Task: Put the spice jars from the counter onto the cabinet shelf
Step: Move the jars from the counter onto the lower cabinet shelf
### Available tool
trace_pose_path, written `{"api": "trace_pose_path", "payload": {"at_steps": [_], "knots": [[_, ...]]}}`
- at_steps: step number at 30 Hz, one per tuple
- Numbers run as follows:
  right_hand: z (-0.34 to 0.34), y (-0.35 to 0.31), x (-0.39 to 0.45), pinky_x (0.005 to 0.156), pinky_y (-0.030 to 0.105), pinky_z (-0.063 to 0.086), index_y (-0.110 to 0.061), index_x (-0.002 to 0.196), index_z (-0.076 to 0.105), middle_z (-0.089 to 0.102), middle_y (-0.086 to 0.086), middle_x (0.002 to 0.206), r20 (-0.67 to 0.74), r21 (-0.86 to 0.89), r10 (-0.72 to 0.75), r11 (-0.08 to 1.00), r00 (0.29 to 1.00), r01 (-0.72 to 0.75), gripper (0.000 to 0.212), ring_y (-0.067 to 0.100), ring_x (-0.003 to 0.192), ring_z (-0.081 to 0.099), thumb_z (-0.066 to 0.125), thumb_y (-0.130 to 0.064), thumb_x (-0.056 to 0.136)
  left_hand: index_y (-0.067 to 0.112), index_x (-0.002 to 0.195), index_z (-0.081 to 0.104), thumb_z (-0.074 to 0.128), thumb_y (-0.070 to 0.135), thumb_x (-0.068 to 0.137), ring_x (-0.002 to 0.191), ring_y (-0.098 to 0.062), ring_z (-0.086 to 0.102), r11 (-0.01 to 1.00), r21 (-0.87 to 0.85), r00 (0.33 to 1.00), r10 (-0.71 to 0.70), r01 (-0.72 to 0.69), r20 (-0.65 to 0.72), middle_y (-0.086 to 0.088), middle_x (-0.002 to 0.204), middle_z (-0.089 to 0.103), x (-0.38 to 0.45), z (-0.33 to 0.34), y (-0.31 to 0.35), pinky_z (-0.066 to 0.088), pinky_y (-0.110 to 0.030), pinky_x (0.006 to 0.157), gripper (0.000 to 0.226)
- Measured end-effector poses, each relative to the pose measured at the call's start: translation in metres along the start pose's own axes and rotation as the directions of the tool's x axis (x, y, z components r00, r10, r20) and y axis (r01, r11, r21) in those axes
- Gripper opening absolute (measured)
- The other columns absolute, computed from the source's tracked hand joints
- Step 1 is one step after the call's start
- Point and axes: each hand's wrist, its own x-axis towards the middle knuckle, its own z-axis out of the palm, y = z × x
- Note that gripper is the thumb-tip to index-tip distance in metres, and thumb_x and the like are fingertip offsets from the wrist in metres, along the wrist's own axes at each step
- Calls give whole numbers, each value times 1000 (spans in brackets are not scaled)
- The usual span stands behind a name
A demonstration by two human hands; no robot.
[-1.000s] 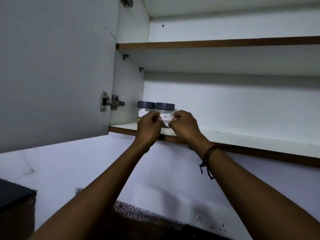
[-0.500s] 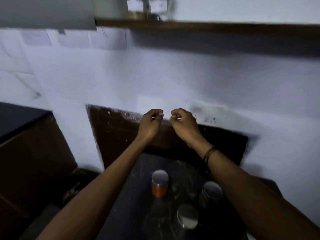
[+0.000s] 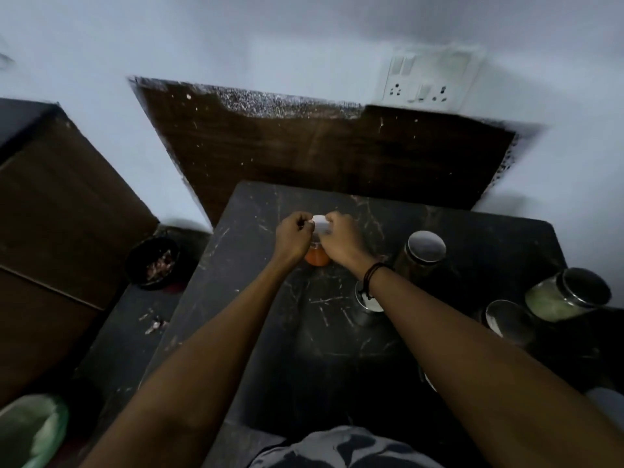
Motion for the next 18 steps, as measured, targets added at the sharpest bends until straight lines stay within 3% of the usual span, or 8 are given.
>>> {"api": "trace_pose_path", "payload": {"at_steps": [3, 6, 10, 13, 16, 18], "knots": [[9, 12, 1, 100, 39, 47, -7, 135, 51, 47, 16, 135, 1, -39, 30, 999, 1000, -30, 46, 32, 119, 53, 60, -13, 90, 6, 104, 67, 53, 8, 96, 89, -17, 60, 997, 79, 998, 24, -20, -56, -10, 102, 67, 4, 3, -17, 48, -28, 76, 16], [17, 20, -1, 98, 35, 43, -7, 137, 49, 43, 16, 135, 20, -20, 37, 999, 999, -37, 54, 31, 120, 51, 66, -21, 87, 7, 104, 65, 54, 6, 95, 97, -20, 59, 994, 103, 995, 39, -30, -91, -11, 106, 63, 5, 8, -30, 47, -27, 80, 15], [26, 25, 0, 95, 33, 44, -9, 139, 44, 41, 15, 139, 8, 24, 36, 999, 999, -36, 63, 29, 123, 49, 71, -24, 84, 11, 106, 58, 52, 7, 95, 104, -25, 58, 998, 61, 999, 16, -13, -52, -13, 114, 56, 9, 14, -39, 53, -40, 90, 14], [33, 26, 2, 96, 35, 48, -10, 140, 40, 39, 14, 141, -28, -14, 30, 999, 999, -30, 64, 28, 124, 48, 70, -29, 86, 11, 107, 57, 52, 11, 96, 101, -26, 61, 999, -16, 998, -28, 27, -55, -14, 113, 59, 15, 18, -42, 56, -45, 90, 12], [40, 28, 6, 95, 37, 52, -13, 141, 35, 36, 13, 143, -43, -7, 29, 1000, 999, -30, 65, 27, 125, 47, 68, -31, 88, 17, 106, 54, 52, 16, 98, 100, -24, 63, 995, -66, 997, -71, 69, -24, -12, 113, 60, 21, 22, -45, 57, -45, 88, 9], [44, 31, 9, 95, 38, 52, -15, 141, 31, 35, 13, 143, -43, -13, 24, 1000, 999, -25, 68, 27, 125, 47, 69, -31, 88, 18, 117, 54, 49, 22, 100, 102, -21, 64, 990, -93, 992, -102, 109, 79, -11, 119, 61, 26, 23, -47, 57, -41, 89, 18]]}}
